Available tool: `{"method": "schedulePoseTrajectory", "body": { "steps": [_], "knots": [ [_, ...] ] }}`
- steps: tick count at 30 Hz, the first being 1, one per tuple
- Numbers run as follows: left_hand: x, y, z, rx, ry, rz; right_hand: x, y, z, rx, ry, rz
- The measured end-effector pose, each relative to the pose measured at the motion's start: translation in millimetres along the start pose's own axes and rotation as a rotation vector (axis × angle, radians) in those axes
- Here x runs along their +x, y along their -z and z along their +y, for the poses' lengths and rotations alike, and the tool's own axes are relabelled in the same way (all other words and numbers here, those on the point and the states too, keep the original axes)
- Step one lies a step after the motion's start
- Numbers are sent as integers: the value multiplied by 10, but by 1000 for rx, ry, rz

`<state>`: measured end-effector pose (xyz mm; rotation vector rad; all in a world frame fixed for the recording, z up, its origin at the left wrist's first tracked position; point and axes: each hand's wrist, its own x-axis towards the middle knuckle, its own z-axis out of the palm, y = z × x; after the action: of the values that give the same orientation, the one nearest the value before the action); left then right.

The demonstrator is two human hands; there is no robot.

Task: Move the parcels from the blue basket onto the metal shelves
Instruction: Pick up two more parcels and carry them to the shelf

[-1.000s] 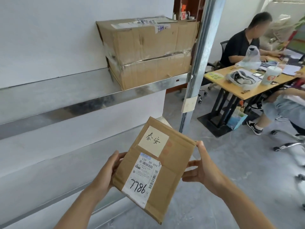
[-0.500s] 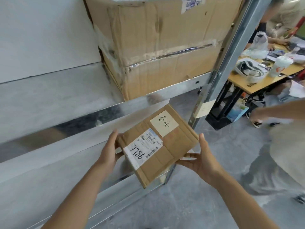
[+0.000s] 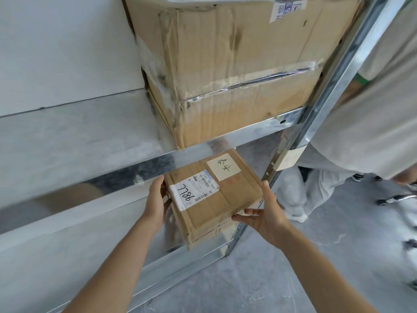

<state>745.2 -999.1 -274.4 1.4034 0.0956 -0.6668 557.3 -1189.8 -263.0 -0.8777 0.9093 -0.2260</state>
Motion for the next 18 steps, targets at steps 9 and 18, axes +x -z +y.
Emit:
{"method": "schedulePoseTrajectory", "body": {
  "steps": [9,18],
  "knots": [
    [-4,71,-91,-171,-1,-39,-37,-172,164,82,81,59],
    [-132,196,-79,-111,2,-112,-71,-268,201,89,60,87]
  ]
}}
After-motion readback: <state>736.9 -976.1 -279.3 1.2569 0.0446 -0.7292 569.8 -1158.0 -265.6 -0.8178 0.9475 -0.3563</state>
